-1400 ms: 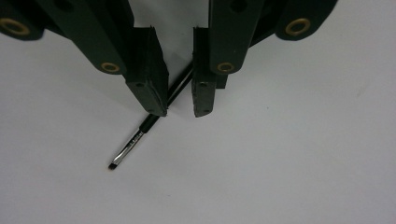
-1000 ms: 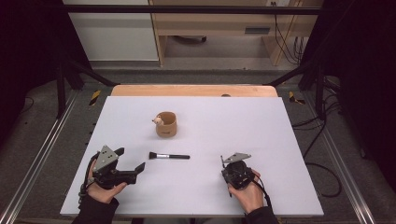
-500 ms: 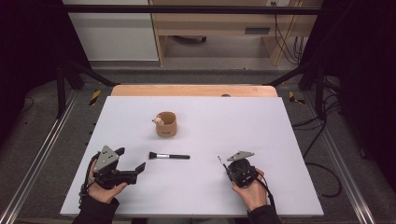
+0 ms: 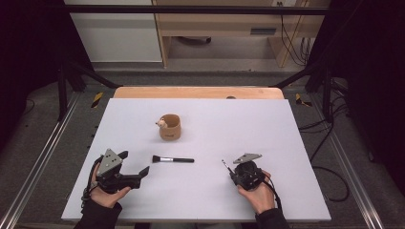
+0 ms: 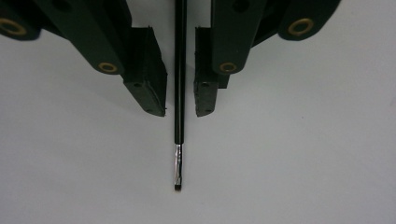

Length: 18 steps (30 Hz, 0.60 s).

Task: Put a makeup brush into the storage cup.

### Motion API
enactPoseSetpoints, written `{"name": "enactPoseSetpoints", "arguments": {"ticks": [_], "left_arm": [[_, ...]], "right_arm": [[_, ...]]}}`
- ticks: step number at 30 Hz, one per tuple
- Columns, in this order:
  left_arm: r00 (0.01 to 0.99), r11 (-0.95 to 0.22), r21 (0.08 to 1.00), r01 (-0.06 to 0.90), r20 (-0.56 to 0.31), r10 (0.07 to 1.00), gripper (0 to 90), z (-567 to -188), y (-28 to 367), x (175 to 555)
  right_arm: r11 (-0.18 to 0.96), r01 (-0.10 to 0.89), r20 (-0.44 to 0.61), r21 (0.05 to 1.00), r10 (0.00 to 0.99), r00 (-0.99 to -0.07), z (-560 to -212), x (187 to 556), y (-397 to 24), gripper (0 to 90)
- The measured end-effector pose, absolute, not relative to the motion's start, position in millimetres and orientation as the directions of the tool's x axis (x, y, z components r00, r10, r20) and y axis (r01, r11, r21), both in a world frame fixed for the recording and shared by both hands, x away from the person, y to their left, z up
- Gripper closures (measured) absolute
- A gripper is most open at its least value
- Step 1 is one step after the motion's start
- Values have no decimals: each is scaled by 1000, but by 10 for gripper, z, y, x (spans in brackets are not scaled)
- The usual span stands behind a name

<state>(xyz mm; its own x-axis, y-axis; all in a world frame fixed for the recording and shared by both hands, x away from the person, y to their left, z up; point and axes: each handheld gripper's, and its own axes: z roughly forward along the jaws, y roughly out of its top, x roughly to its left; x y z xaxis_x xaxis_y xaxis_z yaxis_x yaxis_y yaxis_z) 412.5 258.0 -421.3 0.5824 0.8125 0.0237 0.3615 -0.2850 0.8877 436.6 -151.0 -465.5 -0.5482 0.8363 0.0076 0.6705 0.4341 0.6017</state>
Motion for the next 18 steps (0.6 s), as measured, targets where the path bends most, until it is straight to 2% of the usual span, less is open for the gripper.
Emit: {"name": "enactPoseSetpoints", "arguments": {"ticks": [8, 18], "left_arm": [[581, -282, 890, 359, 24, 814, 49, -4204, 2588, 4128], [585, -285, 888, 360, 23, 811, 49, -4202, 2577, 4126]], "right_arm": [[466, 679, -1, 568, 825, -565, -4479, 4482, -1487, 609], [524, 717, 9, 461, 805, -594, -4385, 4610, -1391, 622]]}}
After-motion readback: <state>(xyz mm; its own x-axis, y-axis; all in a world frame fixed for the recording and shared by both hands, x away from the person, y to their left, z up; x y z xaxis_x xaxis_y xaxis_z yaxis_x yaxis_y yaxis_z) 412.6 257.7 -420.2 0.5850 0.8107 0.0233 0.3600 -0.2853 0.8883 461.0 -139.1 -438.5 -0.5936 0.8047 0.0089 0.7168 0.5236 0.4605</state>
